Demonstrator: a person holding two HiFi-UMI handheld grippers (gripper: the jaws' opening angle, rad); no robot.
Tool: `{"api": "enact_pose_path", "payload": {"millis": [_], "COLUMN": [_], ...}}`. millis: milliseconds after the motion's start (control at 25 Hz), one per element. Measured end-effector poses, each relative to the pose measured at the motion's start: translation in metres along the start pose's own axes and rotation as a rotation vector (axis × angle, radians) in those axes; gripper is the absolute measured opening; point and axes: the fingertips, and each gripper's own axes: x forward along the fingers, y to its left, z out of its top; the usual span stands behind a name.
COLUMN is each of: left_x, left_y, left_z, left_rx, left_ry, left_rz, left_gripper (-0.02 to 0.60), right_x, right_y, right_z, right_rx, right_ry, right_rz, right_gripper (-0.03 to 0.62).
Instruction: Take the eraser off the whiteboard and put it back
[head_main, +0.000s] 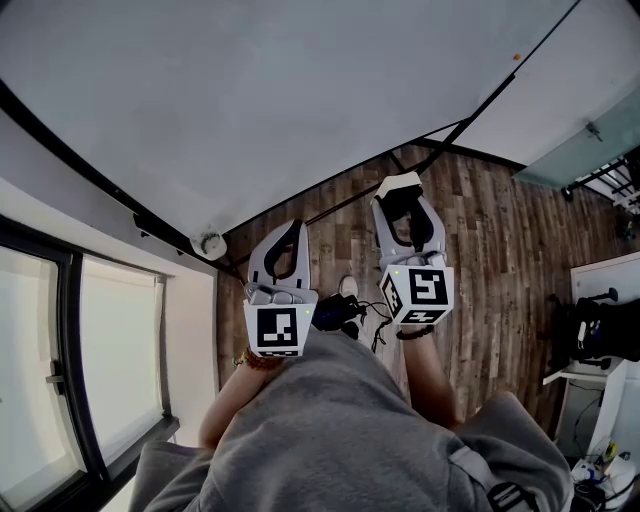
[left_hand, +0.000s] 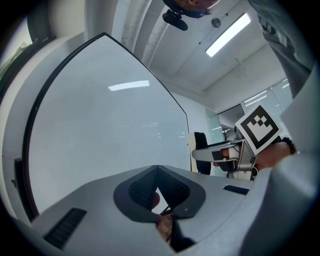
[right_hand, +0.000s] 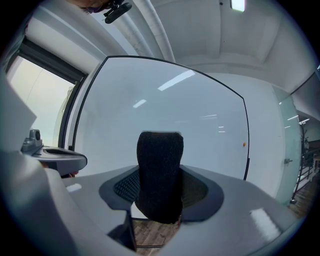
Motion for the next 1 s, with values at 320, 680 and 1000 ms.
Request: {"api": "enact_pose_path", "payload": {"millis": [320, 680, 1000], "left_x": [0.005, 0.010, 0.009], "left_y": [0.006, 0.005, 0.015], "left_z": [0.000, 0.000, -0.004], "left_rx": [0.001, 0.001, 0.007], "left_ry": [0.009, 0.011, 0.022], "left_rz": [0.017, 0.023, 0.061], "left_gripper": [0.006, 0.006, 0.006], "right_x": [0.006, 0.013, 0.025], "right_y": [-0.006, -0.010, -0.010], "right_z": [0.001, 0.002, 0.003], "right_rx": [0.005, 0.011, 0.010], "right_ry": [0.001, -0.009, -0.016], "right_rz": [-0.003, 0.005, 0.031], "right_gripper": [0.233, 0.233, 0.233]}}
